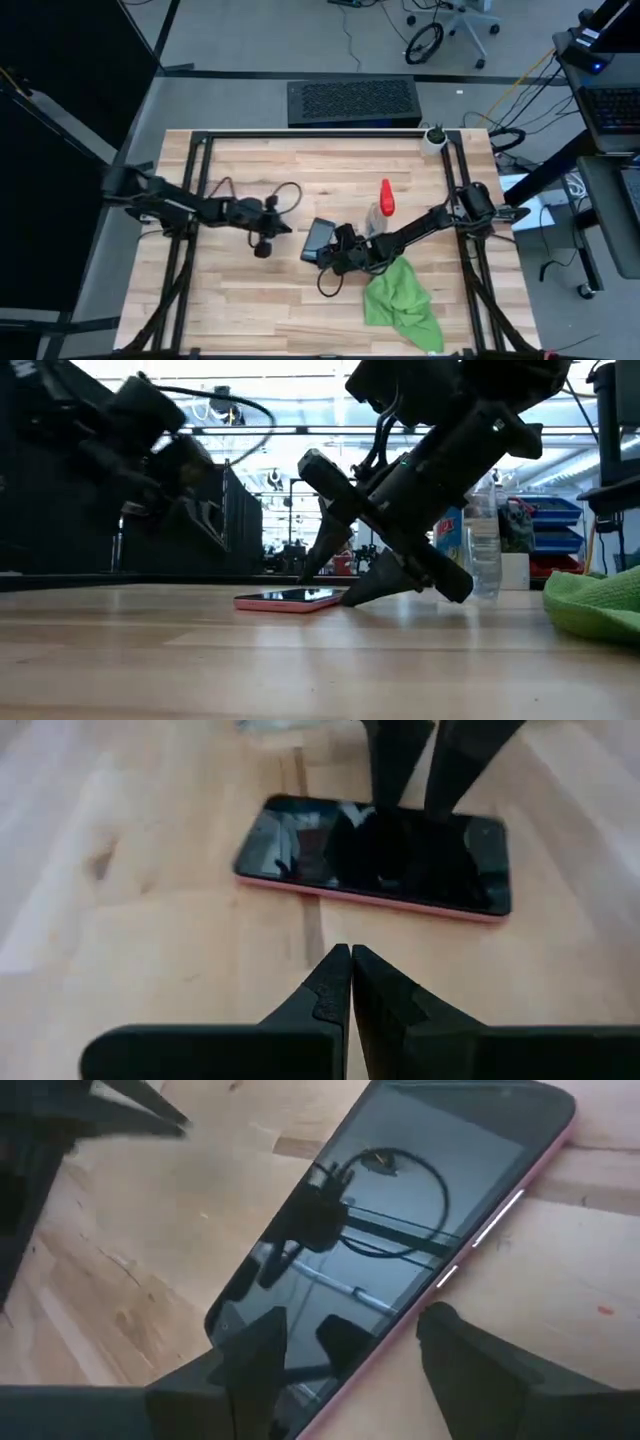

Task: Apply microfiber cloth
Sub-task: Spray the front of the cellphone with the cleaning bottle

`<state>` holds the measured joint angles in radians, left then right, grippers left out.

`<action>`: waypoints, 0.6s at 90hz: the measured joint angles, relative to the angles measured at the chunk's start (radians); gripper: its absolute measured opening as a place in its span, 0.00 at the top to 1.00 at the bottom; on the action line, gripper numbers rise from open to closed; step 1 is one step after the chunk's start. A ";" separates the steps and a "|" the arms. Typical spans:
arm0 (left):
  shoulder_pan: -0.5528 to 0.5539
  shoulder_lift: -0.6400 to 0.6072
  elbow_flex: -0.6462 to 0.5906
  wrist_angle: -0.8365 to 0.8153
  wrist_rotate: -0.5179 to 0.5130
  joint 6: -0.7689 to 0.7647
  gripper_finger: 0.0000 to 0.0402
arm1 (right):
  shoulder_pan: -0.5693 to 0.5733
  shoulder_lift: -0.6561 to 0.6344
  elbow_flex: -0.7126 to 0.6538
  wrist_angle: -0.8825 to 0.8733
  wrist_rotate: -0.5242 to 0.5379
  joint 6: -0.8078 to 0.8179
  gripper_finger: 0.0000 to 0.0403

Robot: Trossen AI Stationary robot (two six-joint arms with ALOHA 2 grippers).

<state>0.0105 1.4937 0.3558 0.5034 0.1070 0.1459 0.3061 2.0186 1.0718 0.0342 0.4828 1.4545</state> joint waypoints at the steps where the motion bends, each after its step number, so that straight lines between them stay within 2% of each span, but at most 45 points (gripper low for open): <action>1: 0.000 0.011 0.005 0.000 0.002 0.000 1.00 | 0.000 0.000 0.000 0.000 -0.001 0.000 0.48; 25: 0.000 0.194 0.106 0.011 0.008 0.073 1.00 | -0.007 0.000 0.000 0.004 -0.010 0.051 0.48; 54: 0.000 0.260 0.199 0.000 0.014 0.133 1.00 | -0.005 0.000 0.000 -0.004 -0.027 0.126 0.48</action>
<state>0.0109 1.7540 0.5547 0.5037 0.1211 0.2794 0.3012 2.0185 1.0721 0.0302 0.4563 1.5808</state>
